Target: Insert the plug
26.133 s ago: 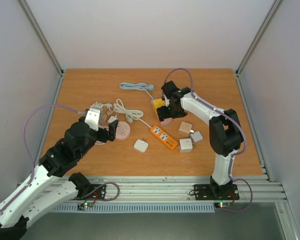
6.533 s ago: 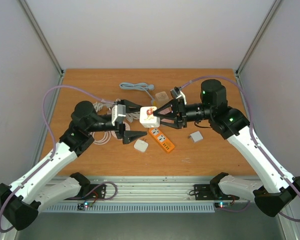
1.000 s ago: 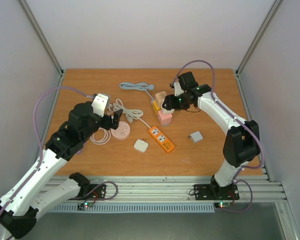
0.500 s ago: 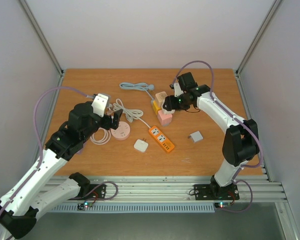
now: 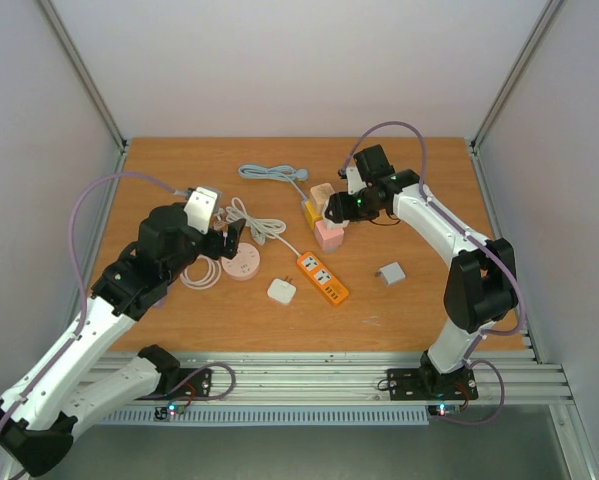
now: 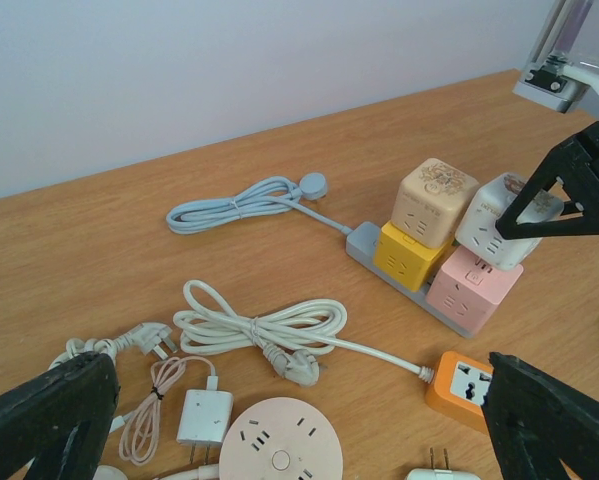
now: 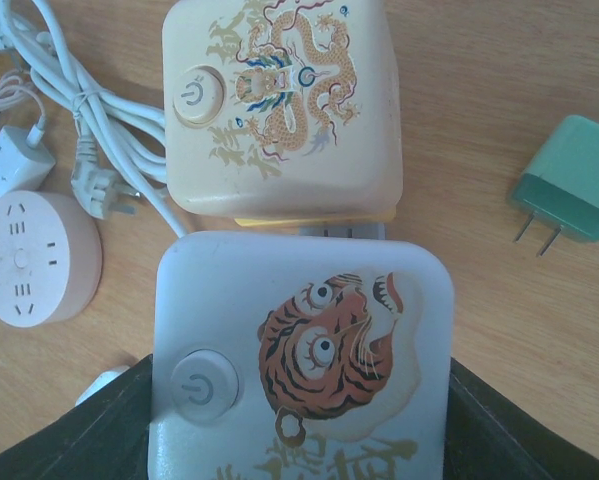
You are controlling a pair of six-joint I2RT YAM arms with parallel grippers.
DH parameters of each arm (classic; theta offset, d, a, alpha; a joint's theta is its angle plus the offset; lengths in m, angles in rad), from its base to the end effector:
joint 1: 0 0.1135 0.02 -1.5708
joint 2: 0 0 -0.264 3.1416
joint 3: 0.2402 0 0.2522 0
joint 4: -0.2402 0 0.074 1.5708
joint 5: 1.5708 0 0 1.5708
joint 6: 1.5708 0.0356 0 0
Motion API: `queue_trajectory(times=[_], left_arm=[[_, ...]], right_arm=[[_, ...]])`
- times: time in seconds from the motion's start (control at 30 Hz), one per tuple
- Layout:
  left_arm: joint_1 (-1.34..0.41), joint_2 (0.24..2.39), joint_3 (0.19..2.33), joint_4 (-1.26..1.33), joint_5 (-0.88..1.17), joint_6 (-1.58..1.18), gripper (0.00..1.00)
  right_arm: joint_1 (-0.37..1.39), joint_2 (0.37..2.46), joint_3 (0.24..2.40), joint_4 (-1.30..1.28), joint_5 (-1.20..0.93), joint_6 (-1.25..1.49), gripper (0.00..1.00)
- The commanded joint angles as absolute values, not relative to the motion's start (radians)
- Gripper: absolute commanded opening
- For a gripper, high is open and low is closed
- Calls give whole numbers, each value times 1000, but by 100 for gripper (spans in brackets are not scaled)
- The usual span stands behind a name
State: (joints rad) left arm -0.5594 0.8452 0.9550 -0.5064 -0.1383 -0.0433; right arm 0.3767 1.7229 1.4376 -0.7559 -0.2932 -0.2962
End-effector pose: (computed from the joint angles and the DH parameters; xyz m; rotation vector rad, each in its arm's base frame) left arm 0.1573 -0.0927 0.3553 0.4150 1.9282 -0.2588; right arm 0.3371 0.1444 0.2698 -0.9550 2.4157 0.4113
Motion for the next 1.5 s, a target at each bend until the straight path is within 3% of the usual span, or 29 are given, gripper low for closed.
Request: queue_trajectory(times=[0.0,1.47], left_arm=[[-554,850,948,-466,-134,-31,99],[-554,861,943,-459,-121,-26,99]], right_arm=[[374,1683,1459,-800,-303,-312,37],[383,1761,1436,-793,-265,-323,37]])
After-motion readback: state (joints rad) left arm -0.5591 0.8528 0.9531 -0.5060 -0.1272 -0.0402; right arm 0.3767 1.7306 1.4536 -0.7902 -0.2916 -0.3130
